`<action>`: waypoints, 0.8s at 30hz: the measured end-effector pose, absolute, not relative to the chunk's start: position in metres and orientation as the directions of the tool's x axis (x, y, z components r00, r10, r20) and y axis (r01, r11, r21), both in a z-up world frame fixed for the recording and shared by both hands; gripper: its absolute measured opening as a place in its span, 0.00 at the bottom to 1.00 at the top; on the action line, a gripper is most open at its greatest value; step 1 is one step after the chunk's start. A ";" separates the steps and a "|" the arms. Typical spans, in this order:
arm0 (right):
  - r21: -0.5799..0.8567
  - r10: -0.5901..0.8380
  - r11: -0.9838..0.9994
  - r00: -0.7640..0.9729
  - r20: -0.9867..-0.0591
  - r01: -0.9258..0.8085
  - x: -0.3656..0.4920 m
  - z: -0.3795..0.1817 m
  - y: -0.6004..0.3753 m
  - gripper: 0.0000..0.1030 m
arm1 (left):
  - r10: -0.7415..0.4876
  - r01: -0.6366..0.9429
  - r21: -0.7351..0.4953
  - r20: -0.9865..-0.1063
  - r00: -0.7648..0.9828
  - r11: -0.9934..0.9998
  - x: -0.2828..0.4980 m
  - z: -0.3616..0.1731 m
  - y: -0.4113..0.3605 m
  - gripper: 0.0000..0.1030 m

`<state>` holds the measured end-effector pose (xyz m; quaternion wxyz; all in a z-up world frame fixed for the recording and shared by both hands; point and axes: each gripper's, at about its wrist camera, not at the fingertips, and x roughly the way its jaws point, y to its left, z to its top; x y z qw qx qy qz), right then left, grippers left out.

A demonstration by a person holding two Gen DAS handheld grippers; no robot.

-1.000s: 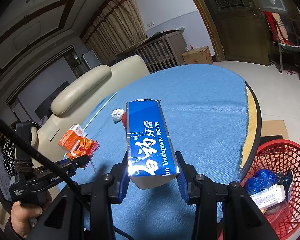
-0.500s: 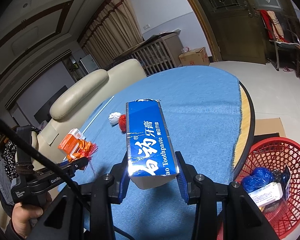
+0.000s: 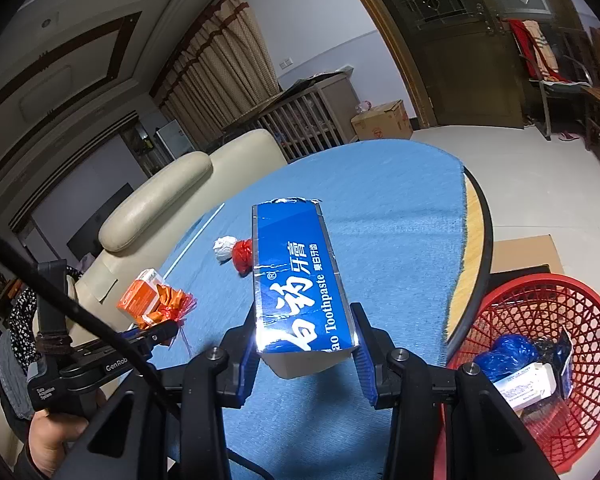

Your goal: Collect trash

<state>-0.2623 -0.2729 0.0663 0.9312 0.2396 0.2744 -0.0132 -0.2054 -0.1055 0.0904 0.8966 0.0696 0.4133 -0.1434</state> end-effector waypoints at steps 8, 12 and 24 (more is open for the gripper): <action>0.452 0.083 0.872 0.855 -0.512 0.186 -0.278 0.067 -0.285 0.42 | -0.209 0.338 0.015 -0.760 0.616 0.941 -0.209 0.091 -0.118 0.31; 0.458 0.064 0.864 0.857 -0.511 0.209 -0.287 0.067 -0.291 0.42 | -0.214 0.353 0.020 -0.761 0.612 0.935 -0.212 0.090 -0.126 0.31; 0.460 -0.013 0.840 0.857 -0.516 0.289 -0.317 0.069 -0.322 0.42 | -0.264 0.426 0.015 -0.765 0.587 0.905 -0.221 0.089 -0.159 0.31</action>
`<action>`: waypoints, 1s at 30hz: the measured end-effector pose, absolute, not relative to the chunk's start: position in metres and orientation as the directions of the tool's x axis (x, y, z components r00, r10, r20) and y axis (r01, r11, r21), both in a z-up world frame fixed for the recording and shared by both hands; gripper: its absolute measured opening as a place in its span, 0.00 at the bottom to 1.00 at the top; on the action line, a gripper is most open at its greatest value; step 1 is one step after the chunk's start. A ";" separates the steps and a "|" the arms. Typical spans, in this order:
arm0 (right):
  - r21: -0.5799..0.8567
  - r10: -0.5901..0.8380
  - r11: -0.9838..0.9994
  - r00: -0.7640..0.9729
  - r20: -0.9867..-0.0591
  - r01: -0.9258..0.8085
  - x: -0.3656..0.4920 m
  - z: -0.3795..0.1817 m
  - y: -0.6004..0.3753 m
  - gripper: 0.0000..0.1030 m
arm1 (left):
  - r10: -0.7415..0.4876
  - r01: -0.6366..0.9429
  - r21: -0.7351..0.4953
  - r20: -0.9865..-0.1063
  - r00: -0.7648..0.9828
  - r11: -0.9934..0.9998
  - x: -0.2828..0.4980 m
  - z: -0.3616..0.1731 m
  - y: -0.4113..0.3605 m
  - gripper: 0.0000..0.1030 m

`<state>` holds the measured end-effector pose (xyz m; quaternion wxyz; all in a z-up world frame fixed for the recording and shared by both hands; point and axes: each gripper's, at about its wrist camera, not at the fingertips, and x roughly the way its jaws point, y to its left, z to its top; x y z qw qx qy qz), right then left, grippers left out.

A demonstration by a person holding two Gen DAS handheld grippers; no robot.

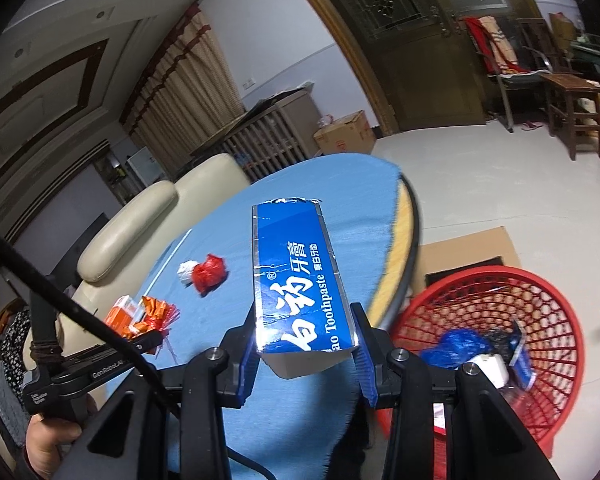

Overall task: Collect trash
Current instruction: 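Carry toothpaste box and orange wrapper over the red basket with both tools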

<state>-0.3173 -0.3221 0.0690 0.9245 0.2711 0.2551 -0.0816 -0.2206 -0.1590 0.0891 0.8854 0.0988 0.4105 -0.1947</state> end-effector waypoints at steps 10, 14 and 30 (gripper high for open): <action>0.446 -0.134 0.789 0.826 -0.547 0.423 -0.364 0.065 -0.373 0.42 | -0.333 0.540 0.018 -0.769 0.545 0.842 -0.238 0.091 -0.214 0.31; 0.448 -0.169 0.758 0.807 -0.566 0.473 -0.378 0.058 -0.394 0.42 | -0.367 0.594 0.016 -0.772 0.519 0.804 -0.252 0.091 -0.244 0.31; 0.445 -0.225 0.696 0.760 -0.609 0.563 -0.413 0.036 -0.432 0.42 | -0.416 0.740 0.067 -0.791 0.448 0.669 -0.304 0.080 -0.322 0.31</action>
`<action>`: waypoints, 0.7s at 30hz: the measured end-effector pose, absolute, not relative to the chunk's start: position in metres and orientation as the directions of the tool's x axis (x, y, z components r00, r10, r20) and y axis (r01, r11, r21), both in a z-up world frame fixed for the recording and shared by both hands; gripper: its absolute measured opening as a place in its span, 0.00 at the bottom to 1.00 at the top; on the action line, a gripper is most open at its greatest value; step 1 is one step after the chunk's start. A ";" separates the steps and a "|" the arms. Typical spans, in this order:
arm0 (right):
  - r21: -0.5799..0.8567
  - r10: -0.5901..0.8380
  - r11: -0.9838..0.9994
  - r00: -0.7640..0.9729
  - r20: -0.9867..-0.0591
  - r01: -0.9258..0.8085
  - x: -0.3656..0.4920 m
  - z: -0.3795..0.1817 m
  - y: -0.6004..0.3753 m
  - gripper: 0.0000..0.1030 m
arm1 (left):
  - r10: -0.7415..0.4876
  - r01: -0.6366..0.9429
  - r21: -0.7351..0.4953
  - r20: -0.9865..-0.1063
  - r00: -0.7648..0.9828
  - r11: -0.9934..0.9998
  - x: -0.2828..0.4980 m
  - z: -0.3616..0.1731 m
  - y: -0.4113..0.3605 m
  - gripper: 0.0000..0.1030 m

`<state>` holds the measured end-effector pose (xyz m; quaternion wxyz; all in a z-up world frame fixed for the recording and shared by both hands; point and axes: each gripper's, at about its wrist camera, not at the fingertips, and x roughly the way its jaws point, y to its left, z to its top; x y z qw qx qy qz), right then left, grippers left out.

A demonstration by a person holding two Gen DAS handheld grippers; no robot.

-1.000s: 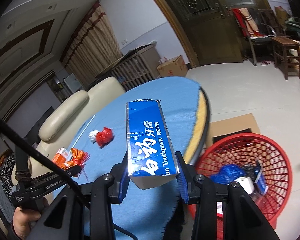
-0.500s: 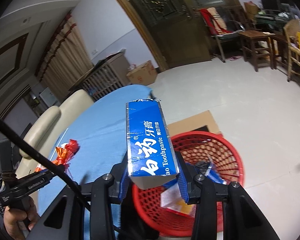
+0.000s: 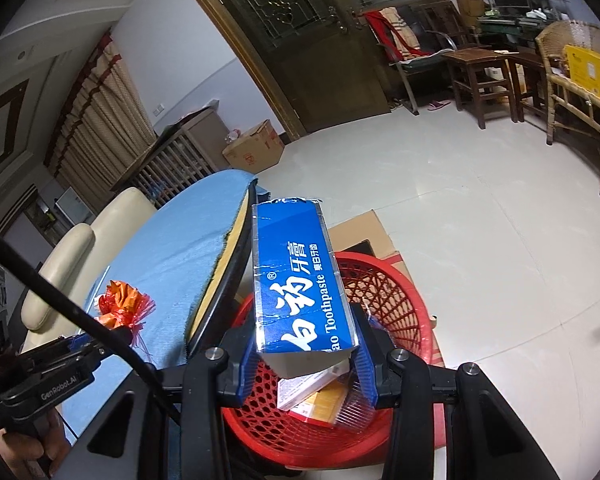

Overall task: Collect trash
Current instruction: 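Carry toothpaste box and orange wrapper over the red basket with both tools, then open right tool to drop toothpaste box while left tool drops orange wrapper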

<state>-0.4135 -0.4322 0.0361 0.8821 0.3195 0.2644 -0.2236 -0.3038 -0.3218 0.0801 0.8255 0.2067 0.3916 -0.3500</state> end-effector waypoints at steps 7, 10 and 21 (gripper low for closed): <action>0.448 -0.240 0.682 0.756 -0.609 0.578 -0.421 0.036 -0.437 0.42 | -0.416 0.753 0.076 -0.795 0.441 0.653 -0.313 0.080 -0.331 0.31; 0.449 -0.242 0.680 0.756 -0.608 0.579 -0.423 0.037 -0.437 0.42 | -0.417 0.757 0.078 -0.796 0.439 0.648 -0.316 0.081 -0.333 0.31; 0.448 -0.241 0.685 0.759 -0.605 0.575 -0.419 0.040 -0.434 0.42 | -0.423 0.765 0.073 -0.798 0.430 0.640 -0.317 0.084 -0.336 0.31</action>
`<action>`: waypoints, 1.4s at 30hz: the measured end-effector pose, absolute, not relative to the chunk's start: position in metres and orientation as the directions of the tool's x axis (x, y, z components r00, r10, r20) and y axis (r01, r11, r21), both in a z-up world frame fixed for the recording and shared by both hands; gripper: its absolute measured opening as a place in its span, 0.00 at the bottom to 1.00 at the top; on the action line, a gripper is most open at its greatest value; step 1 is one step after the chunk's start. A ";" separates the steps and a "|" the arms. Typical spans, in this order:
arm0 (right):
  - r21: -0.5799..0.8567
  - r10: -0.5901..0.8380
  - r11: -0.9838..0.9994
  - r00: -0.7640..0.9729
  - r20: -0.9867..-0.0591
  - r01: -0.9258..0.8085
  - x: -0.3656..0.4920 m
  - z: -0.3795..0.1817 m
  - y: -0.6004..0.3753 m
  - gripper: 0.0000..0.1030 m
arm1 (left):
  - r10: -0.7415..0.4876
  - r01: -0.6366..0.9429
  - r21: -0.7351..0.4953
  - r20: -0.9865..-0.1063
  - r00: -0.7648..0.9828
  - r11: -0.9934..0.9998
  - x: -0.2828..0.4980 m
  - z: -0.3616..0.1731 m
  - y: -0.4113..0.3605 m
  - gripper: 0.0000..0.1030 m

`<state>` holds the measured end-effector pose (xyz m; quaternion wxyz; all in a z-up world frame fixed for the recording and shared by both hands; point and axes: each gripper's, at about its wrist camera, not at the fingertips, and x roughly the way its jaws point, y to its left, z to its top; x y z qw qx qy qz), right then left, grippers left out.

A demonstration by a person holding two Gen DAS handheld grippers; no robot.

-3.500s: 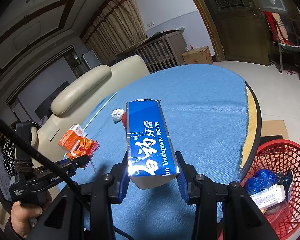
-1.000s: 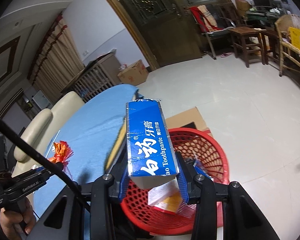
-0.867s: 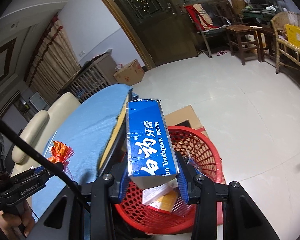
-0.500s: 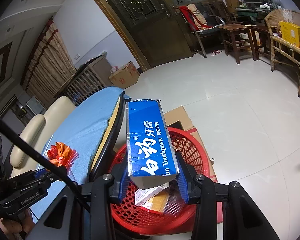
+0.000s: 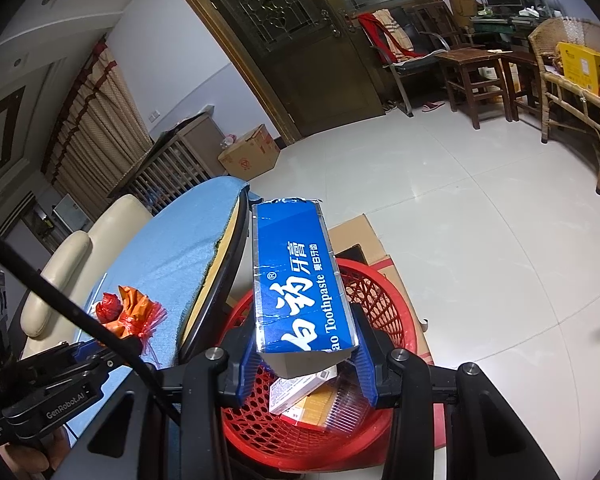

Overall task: Collect trash
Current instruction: 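Open right tool to drop toothpaste box while left tool drops orange wrapper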

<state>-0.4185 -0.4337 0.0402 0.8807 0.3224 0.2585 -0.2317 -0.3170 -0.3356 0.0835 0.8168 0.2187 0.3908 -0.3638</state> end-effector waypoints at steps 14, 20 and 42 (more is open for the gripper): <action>0.442 -0.238 0.695 0.762 -0.602 0.566 -0.413 0.042 -0.435 0.42 | -0.427 0.770 0.070 -0.799 0.424 0.634 -0.319 0.083 -0.339 0.31; 0.440 -0.239 0.699 0.764 -0.600 0.564 -0.411 0.042 -0.437 0.42 | -0.430 0.774 0.069 -0.799 0.421 0.629 -0.321 0.084 -0.342 0.31; 0.469 -0.245 0.663 0.761 -0.601 0.584 -0.411 0.038 -0.454 0.97 | -0.426 0.780 0.062 -0.809 0.404 0.622 -0.319 0.078 -0.348 0.31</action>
